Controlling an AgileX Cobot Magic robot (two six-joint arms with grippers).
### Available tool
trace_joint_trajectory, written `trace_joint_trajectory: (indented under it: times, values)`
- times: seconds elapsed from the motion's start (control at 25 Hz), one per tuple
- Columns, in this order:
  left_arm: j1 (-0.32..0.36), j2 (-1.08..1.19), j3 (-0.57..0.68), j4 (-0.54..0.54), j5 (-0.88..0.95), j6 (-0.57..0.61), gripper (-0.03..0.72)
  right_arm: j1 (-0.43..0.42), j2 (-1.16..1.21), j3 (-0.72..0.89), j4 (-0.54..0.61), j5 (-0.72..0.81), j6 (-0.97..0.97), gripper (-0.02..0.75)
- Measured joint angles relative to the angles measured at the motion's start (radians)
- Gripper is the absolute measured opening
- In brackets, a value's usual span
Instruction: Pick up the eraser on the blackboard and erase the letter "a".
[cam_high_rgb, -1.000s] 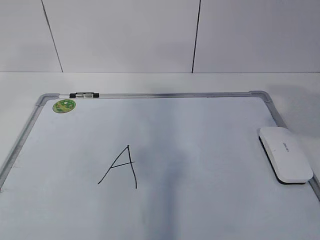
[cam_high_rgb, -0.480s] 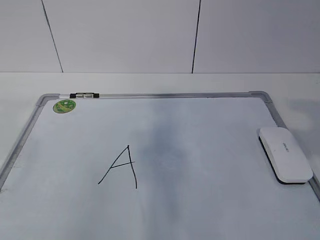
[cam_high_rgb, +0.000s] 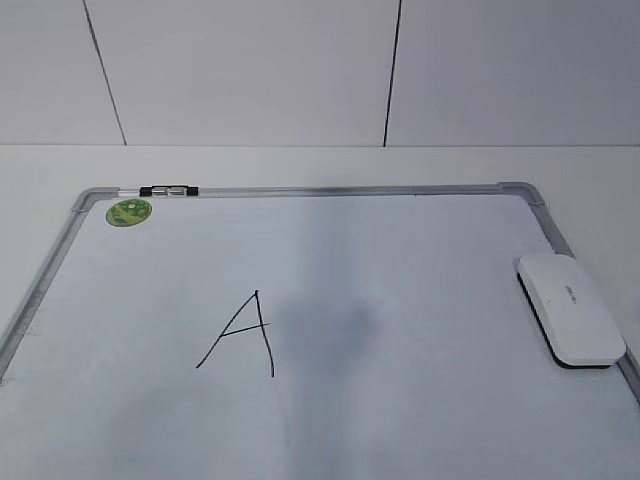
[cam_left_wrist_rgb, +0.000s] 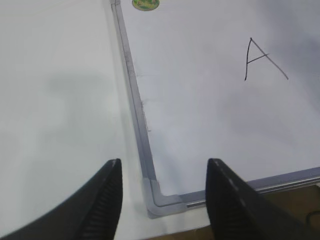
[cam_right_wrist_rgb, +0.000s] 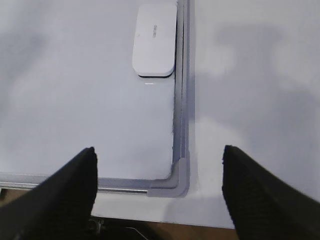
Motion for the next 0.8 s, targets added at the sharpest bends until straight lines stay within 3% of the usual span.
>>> trace_joint_trajectory:
  times: [0.28, 0.44, 0.8]
  values:
    - [0.0, -0.056, 0.102, 0.033, -0.04, -0.002, 0.403, 0.0, -0.173, 0.122, -0.028, -0.008, -0.037, 0.593]
    - [0.0, -0.056, 0.136, 0.058, -0.139, -0.002, 0.397, 0.0, -0.185, 0.154, -0.042, -0.087, -0.037, 0.593]
    - [0.0, -0.056, 0.145, 0.061, -0.17, -0.002, 0.373, 0.0, -0.185, 0.162, -0.061, -0.11, -0.037, 0.593]
